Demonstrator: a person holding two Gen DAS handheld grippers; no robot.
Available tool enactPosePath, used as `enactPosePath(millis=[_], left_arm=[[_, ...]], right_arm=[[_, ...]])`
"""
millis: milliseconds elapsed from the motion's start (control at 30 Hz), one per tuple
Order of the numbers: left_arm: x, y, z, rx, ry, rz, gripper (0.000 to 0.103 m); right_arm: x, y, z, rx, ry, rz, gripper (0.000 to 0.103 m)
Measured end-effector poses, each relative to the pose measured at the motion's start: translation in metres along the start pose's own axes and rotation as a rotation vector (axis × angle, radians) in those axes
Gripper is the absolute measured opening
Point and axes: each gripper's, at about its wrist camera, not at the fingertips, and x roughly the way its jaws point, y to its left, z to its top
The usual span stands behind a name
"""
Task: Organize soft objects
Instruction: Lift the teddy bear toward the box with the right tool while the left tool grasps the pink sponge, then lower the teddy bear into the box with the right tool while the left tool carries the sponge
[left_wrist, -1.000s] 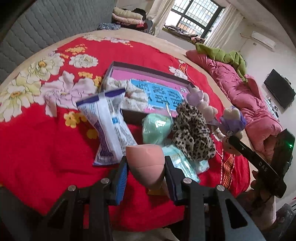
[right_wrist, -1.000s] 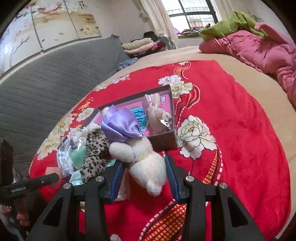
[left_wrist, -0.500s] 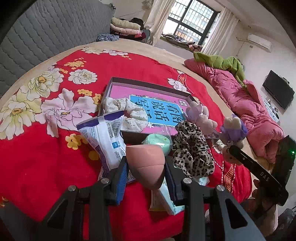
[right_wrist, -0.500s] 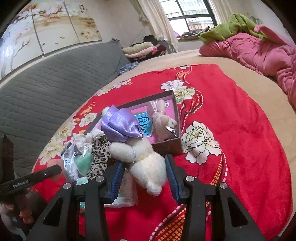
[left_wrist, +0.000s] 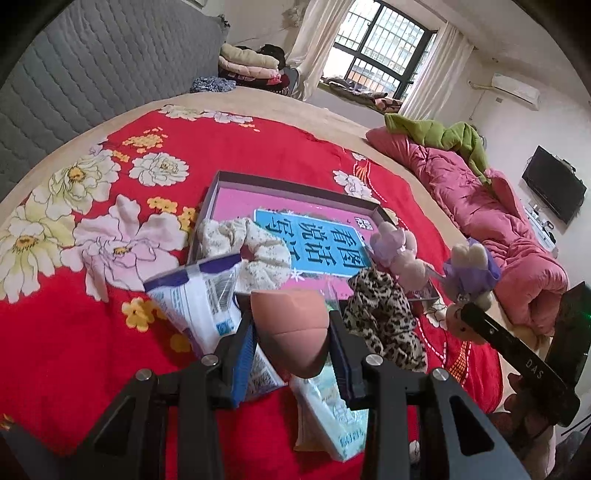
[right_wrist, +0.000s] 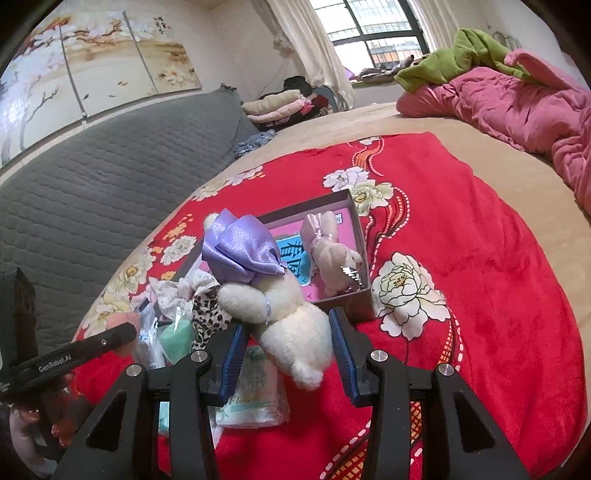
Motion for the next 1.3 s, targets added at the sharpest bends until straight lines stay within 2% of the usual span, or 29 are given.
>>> enactPosePath(millis=[867,1300], left_arm=[[0.028,0.021,0.029,-0.044,-0.052,-0.011,0.038],[0.038,0.016,0.036,-0.031,-0.060,-0.016,0.038]], right_arm=[[0.021,0.009,0.020,-0.035,-0.022,-0.054,0.045],[0.032,0.012,0.029,-0.037,-0.025,-0.055,0.045]])
